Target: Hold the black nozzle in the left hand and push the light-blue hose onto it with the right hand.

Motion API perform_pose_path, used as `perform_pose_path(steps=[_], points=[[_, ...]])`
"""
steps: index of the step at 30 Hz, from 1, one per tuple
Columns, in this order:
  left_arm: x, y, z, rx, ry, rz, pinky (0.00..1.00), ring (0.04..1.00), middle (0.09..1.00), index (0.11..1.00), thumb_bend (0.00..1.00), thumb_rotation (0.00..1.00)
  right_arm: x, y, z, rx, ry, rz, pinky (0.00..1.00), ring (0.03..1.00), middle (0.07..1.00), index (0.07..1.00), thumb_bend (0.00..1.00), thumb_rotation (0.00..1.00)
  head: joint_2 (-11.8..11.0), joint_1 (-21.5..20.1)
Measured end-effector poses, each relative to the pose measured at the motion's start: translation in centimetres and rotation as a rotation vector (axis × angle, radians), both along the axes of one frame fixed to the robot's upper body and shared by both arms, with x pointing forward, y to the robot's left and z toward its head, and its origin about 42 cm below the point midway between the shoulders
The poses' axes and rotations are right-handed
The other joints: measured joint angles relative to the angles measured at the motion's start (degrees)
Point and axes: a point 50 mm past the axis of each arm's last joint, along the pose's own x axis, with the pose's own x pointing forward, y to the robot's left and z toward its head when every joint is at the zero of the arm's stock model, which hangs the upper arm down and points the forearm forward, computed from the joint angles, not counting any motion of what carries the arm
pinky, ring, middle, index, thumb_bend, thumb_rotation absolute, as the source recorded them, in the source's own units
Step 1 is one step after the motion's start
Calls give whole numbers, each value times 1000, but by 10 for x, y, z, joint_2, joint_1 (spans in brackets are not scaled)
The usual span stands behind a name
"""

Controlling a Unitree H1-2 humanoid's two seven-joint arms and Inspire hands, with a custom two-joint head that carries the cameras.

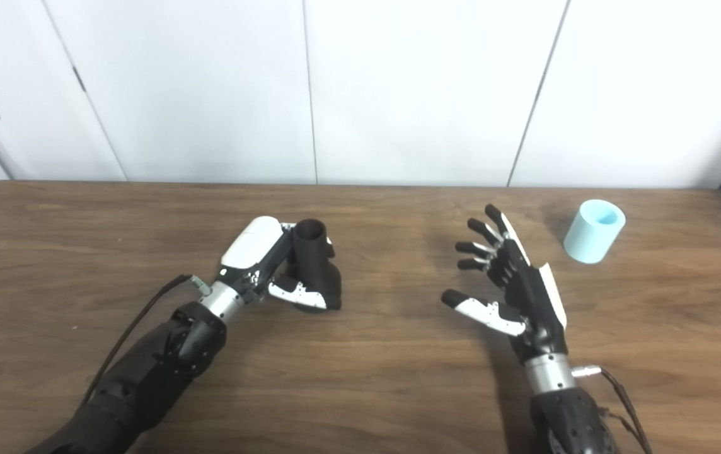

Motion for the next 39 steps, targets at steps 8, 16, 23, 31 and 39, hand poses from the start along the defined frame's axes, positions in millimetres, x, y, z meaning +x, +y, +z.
perform_pose_path(steps=[8,16,23,31,39], points=[[0,0,0,3,-3,0,318,385,444,527,517,0,-1,-1,32,-92,-59,-6,651,745,874,927,864,252,-11,-79],[0,3,0,9,-7,-2,331,395,464,526,509,0,22,-9,129,-375,-146,-150,575,737,863,910,877,163,-43,-175],[-1,3,0,16,-17,-32,339,389,474,521,501,0,35,-51,168,-644,-166,-378,745,869,902,900,866,215,-62,-225],[-2,7,-1,29,-36,-48,333,385,462,517,502,0,54,-126,153,-866,10,-535,815,937,943,920,910,328,-71,-251],[4,6,-3,25,-23,-50,339,382,463,521,501,0,68,-154,135,-728,176,-522,777,915,944,939,997,437,-77,-258]])
